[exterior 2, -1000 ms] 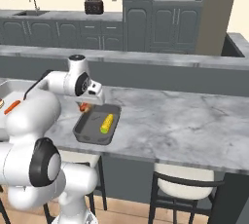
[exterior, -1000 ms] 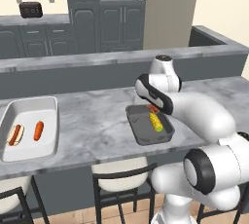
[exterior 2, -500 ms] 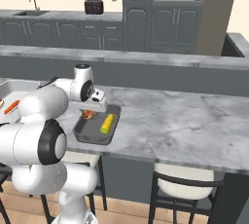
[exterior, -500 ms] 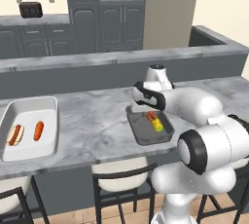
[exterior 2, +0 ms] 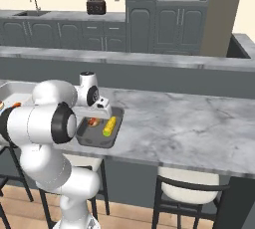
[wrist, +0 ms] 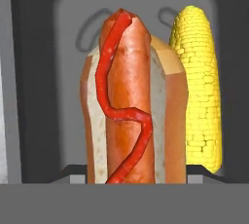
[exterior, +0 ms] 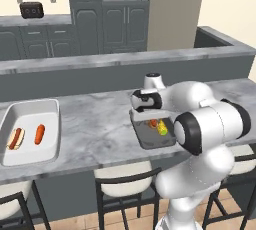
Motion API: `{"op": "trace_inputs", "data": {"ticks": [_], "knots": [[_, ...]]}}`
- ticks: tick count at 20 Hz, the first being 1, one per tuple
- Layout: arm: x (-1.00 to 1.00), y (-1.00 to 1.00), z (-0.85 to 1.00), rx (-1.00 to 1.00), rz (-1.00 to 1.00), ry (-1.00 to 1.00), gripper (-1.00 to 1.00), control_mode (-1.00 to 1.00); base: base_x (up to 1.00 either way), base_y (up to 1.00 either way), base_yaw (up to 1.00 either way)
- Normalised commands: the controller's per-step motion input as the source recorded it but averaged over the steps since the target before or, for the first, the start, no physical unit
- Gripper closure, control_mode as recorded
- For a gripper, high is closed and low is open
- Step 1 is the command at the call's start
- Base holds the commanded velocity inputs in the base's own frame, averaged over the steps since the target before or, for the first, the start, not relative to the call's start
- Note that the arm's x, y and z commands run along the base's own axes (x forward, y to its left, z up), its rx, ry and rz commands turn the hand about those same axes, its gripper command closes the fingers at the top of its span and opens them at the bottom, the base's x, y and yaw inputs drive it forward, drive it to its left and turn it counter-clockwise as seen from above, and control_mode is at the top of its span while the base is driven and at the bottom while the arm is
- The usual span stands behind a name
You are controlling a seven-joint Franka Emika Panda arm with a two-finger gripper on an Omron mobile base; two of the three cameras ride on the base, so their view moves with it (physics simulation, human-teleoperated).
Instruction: Place one cooked food and one vegetable from the large plate to each tupperware container.
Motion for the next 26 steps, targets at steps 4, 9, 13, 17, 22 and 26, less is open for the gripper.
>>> {"op": "trace_inputs", "data": {"ticks": [4, 9, 13, 17, 22, 26], "knots": [[0.39, 0.00, -0.32, -0.04, -0.03, 0.00, 1.00, -1.00, 0.00, 0.00, 0.00], [0.33, 0.00, -0.19, -0.01, 0.00, 0.00, 1.00, -1.00, 0.00, 0.00, 0.00], [0.00, 0.00, -0.25, 0.00, 0.00, 0.01, 1.00, -1.00, 0.00, 0.00, 0.00], [-0.01, 0.00, -0.26, 0.00, 0.00, 0.00, 1.00, -1.00, 0.00, 0.00, 0.00], [0.00, 0.00, -0.03, 0.00, 0.00, 0.00, -1.00, -1.00, 0.00, 0.00, 0.00], [0.00, 0.00, 0.00, 0.00, 0.00, 0.00, -1.00, -1.00, 0.00, 0.00, 0.00]]}}
